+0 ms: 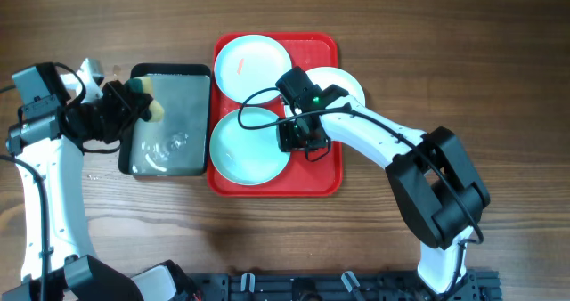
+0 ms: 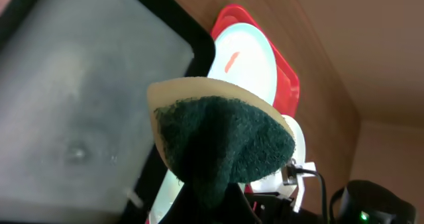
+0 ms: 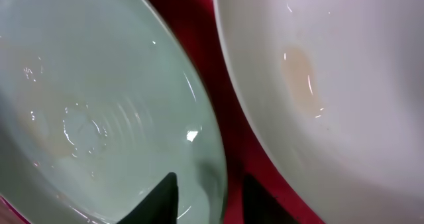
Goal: Clean dirty plates on tray and stack at the side
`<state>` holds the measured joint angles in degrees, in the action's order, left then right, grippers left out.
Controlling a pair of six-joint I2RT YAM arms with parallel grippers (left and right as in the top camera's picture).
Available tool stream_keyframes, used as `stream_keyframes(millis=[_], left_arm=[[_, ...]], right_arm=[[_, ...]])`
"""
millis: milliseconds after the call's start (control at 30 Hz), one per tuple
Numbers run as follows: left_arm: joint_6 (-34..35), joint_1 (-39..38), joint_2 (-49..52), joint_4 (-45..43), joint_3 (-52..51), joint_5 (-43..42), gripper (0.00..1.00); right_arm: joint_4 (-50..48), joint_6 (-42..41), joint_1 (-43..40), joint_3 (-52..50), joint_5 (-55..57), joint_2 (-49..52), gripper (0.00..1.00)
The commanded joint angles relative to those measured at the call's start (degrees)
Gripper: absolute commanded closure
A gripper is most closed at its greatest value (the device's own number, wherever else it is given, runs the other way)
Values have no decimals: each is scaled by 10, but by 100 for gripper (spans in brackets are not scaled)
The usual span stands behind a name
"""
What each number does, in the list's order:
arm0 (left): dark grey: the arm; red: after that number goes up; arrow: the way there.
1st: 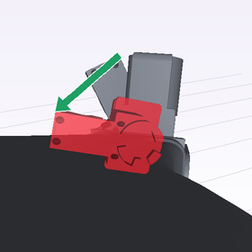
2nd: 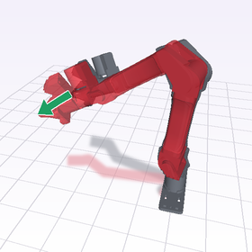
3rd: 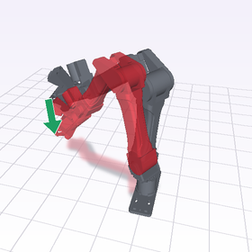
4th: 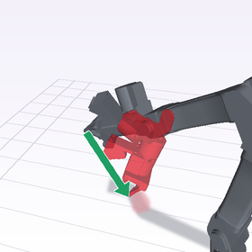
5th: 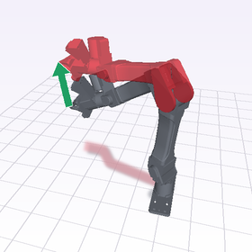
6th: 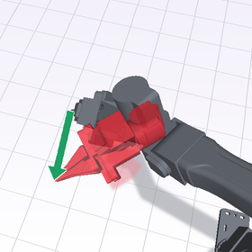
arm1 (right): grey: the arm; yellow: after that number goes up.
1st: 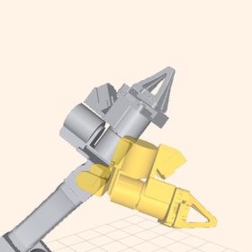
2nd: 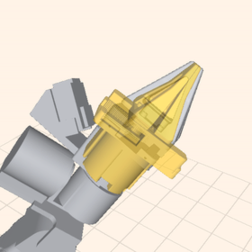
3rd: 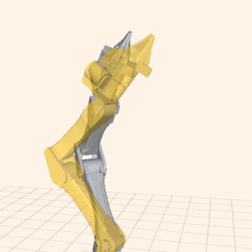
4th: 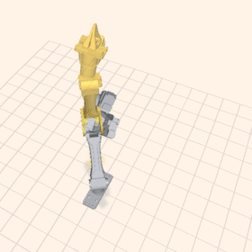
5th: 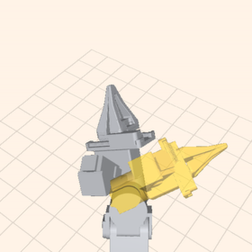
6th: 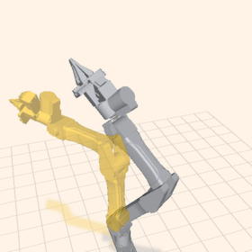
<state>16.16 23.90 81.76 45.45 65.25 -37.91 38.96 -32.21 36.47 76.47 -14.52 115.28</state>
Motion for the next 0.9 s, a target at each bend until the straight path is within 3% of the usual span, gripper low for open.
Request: stream_keyframes(millis=[0,100,167,867], left_arm=[[-25,0,-5,-2,10,-30,96],[-25,0,-5,-16,10,-9,96],[-25,0,-5,-25,10,11,96],[-130,-43,-5,-48,10,17,96]], right_arm=[[-14,-17,16,-11,8,7,79],[-27,-25,26,-17,8,7,84],[-33,-24,27,-17,8,7,95],[-16,-5,0,45,7,-66,96]])
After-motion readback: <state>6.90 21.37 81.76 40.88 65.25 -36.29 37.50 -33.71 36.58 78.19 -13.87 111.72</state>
